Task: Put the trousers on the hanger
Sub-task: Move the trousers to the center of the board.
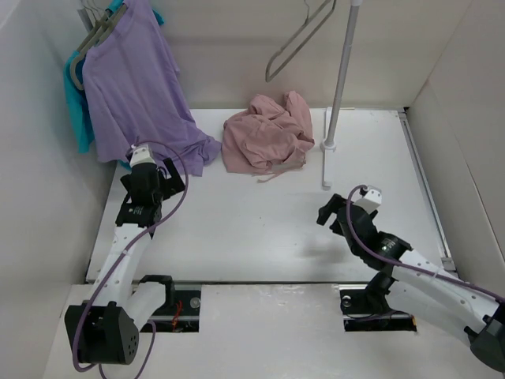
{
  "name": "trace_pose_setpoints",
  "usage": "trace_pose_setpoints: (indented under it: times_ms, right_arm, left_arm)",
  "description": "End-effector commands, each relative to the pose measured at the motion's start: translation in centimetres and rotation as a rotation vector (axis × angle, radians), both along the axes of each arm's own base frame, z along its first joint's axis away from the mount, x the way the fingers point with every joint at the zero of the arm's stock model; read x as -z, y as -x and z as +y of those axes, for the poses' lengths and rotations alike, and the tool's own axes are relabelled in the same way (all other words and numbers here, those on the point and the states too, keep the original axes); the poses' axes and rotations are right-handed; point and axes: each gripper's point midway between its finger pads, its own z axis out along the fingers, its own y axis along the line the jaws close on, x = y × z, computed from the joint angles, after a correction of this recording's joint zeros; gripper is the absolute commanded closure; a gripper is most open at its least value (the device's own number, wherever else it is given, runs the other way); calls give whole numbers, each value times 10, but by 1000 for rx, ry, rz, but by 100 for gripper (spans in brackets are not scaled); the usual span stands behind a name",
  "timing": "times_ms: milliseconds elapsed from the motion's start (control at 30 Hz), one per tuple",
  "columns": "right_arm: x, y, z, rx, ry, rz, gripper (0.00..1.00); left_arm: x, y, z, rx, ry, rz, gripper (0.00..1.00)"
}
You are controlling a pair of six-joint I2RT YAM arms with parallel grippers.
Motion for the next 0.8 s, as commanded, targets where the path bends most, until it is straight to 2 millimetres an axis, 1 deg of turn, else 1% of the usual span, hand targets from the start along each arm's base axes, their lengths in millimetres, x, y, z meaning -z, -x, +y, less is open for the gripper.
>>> trace_pose_setpoints:
  times_ms: [0, 33, 67, 133, 167, 233, 267, 300, 333, 367, 467, 500, 567, 600, 633, 667, 700, 733, 767]
  right_arm:
    - [-34, -17, 15, -28, -33, -90, 0]
    - [-42, -21, 21, -43, -40, -108, 0]
    - [-39, -27, 24, -66, 14, -103, 0]
    - [-46, -40, 36, -97, 49, -115, 0]
    - [-44, -53, 48, -111, 101, -83, 0]
    - [-45, -73, 59, -111, 180, -63, 0]
    - [-68, -95, 69, -102, 167, -84, 0]
    - [-43, -112, 80, -132, 234, -15, 0]
    - [-40, -125, 96, -186, 217, 10, 0]
    - [-35, -156, 107, -179, 212, 43, 0]
    - [-27, -195, 135, -239, 175, 93, 0]
    - [-22, -218, 147, -241, 169, 104, 0]
    - [-15, -233, 164, -270, 156, 119, 0]
    - [-30, -247, 173, -269, 143, 93, 0]
    - [-5, -254, 178, -270, 162, 133, 0]
    - [0, -260, 182, -271, 166, 140, 0]
    - [-9, -272, 184, -261, 158, 126, 0]
    - [15, -276, 189, -270, 172, 167, 9]
    - [19, -279, 194, -281, 169, 179, 18]
  left_arm:
    - [-16, -4, 8, -65, 14, -70, 0]
    - [-16, -4, 8, -65, 14, -70, 0]
    - [-17, -4, 9, -73, 10, -71, 0]
    - [-16, -4, 8, -59, 4, -68, 0]
    - [-16, -4, 8, -59, 4, -68, 0]
    - [-16, -4, 7, -46, -1, -65, 0]
    - [-12, -3, 6, -38, 3, -56, 0]
    - [-14, -3, 6, -38, 4, -65, 0]
    - [-14, -3, 4, -23, 0, -63, 0]
    - [-14, -3, 3, -15, 4, -62, 0]
    - [-19, -2, -1, 1, 14, -80, 0]
    - [-23, -1, -1, 1, 15, -92, 0]
    - [-26, 0, -4, 27, 19, -102, 0]
    - [-24, 2, -4, 27, 19, -102, 0]
    - [-24, 2, -4, 27, 19, -102, 0]
    - [-24, 2, -2, 18, 19, -102, 0]
    - [-24, 2, -2, 18, 19, -102, 0]
    - [-24, 2, -2, 18, 19, -102, 0]
    - [-24, 2, -2, 18, 19, -102, 0]
